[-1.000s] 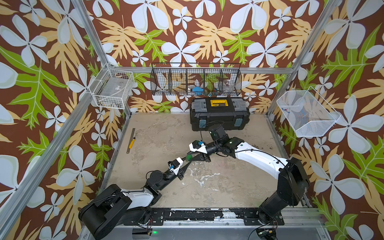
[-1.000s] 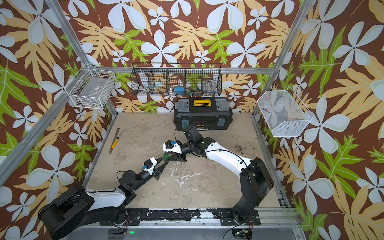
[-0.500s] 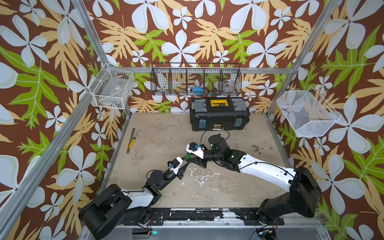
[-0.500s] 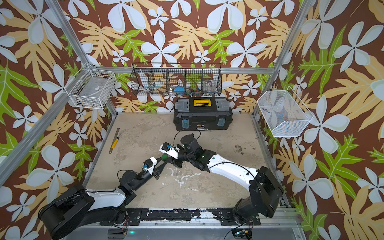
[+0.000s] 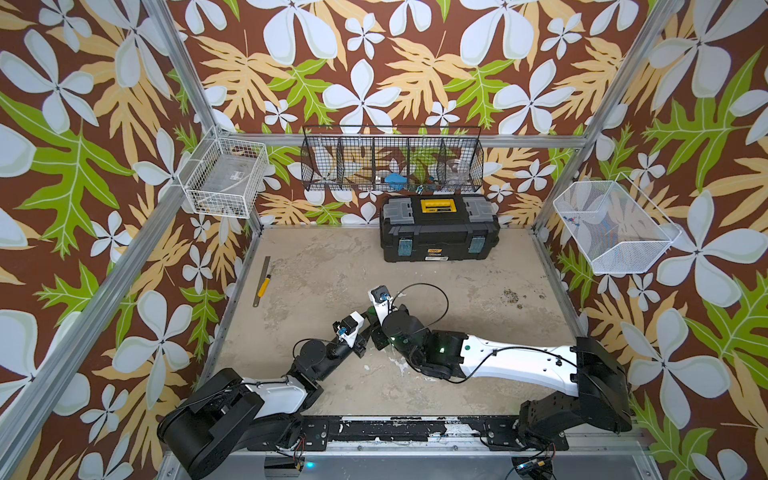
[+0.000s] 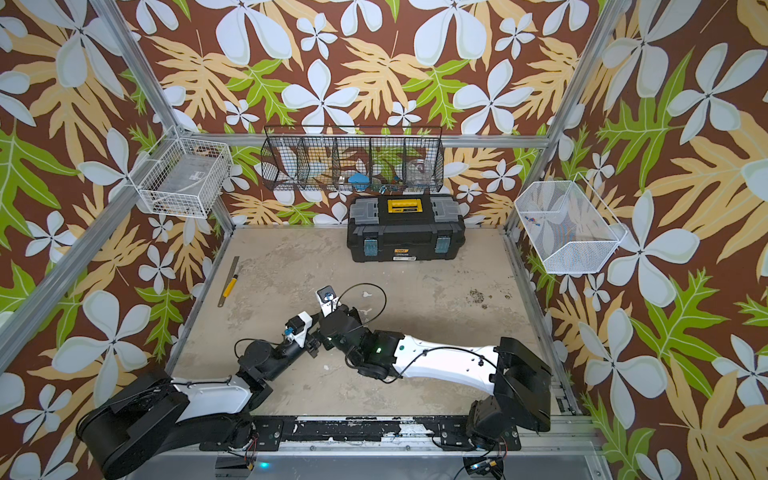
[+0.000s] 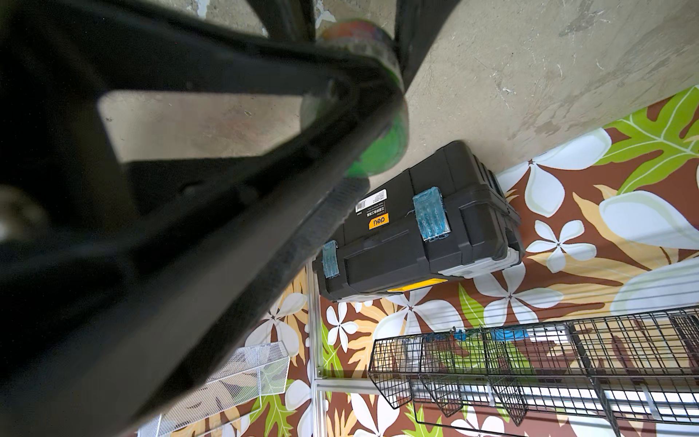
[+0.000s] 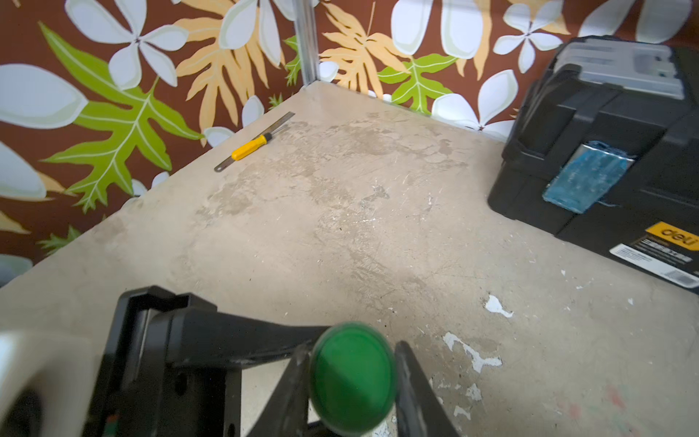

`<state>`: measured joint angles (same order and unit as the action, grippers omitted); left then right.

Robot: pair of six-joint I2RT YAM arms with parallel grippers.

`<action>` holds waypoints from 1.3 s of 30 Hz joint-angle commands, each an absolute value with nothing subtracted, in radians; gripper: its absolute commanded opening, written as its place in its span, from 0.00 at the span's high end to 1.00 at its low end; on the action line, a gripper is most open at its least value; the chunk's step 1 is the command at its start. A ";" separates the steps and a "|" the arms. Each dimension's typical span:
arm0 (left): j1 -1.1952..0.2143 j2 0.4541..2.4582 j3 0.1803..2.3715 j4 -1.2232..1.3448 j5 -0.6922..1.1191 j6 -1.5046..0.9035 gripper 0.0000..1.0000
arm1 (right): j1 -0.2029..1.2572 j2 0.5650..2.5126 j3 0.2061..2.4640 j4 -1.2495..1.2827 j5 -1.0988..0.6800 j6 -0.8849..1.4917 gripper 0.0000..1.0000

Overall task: Close the paint jar lid
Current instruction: Screw the lid onto the paint jar.

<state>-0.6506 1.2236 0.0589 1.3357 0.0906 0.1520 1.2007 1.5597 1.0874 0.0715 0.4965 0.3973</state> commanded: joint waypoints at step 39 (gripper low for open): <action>-0.655 1.224 0.066 1.387 0.164 0.164 0.78 | 0.737 1.573 1.260 -0.320 -0.846 -0.729 0.27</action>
<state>-0.6552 1.2251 0.0589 1.3647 0.1593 0.1593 0.7380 1.5555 1.2419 -0.2733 -0.8207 -0.6418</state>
